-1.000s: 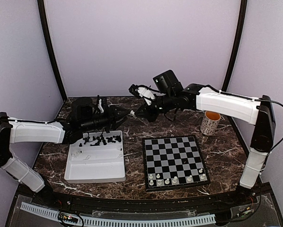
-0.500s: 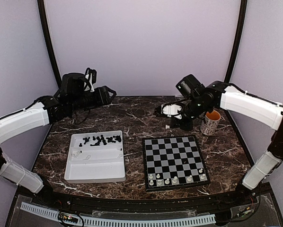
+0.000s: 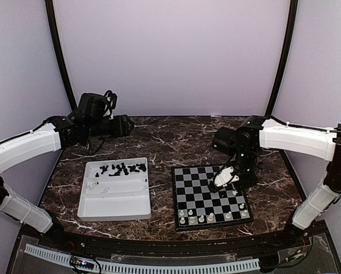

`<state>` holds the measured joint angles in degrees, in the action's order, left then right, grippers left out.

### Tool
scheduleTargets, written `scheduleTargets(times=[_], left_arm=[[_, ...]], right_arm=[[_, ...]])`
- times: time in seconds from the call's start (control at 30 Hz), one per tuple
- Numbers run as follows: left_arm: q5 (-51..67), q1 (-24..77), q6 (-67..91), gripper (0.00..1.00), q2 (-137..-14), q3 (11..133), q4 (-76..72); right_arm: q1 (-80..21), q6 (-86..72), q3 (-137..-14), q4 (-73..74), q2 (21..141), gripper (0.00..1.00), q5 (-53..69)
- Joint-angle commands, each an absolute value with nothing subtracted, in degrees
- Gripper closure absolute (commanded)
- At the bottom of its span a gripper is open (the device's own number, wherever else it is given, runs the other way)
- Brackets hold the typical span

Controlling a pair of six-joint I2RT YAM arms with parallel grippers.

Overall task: Set up the chess pieces on the board
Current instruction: Place the knight at g1.

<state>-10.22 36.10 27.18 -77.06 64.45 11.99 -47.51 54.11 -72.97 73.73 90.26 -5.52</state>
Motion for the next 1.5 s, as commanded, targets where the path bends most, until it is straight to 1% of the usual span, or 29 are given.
scheduleTargets(times=[0.0,0.27,0.73,1.47], left_arm=[[-10.41,35.46,26.65,0.34,-77.01,64.18,14.21],[-12.15,35.05,27.82,0.34,-75.32,62.84,14.22],[-11.81,34.59,28.81,0.34,-73.66,61.41,15.12],[-10.15,34.37,29.90,0.35,-73.21,60.19,15.03]], right_arm=[[-49.84,52.47,-70.90,81.02,90.67,1.00,-6.24],[-52.32,50.26,-68.37,81.00,92.45,1.00,-4.05],[-55.28,47.55,-67.94,80.04,97.55,1.00,-1.87],[-56.07,45.27,-67.15,78.18,100.89,0.99,-2.65]])
